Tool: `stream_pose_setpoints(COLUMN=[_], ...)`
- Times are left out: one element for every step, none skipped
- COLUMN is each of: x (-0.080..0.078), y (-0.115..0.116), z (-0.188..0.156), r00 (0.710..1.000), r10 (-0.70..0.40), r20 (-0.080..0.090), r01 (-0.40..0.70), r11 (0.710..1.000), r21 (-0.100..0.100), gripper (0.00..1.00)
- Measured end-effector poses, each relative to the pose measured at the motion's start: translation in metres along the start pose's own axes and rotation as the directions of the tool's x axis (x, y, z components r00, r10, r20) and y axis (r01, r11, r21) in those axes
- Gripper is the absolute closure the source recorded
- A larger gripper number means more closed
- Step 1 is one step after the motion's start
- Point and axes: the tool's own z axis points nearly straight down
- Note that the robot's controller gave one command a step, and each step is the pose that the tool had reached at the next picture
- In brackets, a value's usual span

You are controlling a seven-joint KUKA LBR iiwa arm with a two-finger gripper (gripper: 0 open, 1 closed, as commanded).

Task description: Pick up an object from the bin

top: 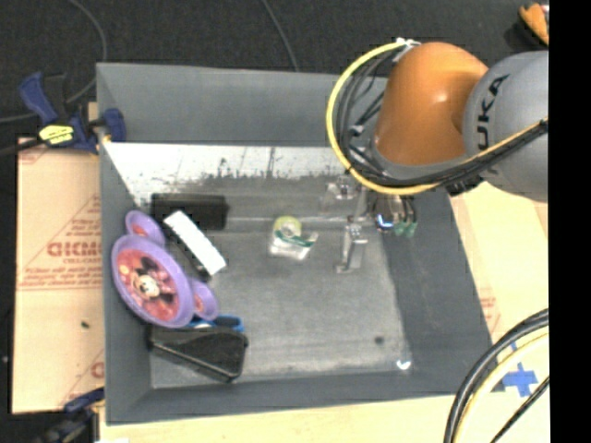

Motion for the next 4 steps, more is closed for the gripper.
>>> stream_pose_setpoints(x=[-0.001,-0.029,-0.029,-0.039], y=[0.0,0.004,0.002,0.016], z=[-0.005,0.119,0.045,0.113], r00=[1.0,0.98,0.977,0.881], r10=[0.0,0.2,0.214,0.473], r20=[0.008,0.007,0.02,0.003], r01=[0.0,-0.2,-0.214,-0.473], r11=[1.0,0.98,0.977,0.881], r21=[0.0,-0.002,-0.004,-0.004], gripper=[0.0,0.0,0.0,0.0])
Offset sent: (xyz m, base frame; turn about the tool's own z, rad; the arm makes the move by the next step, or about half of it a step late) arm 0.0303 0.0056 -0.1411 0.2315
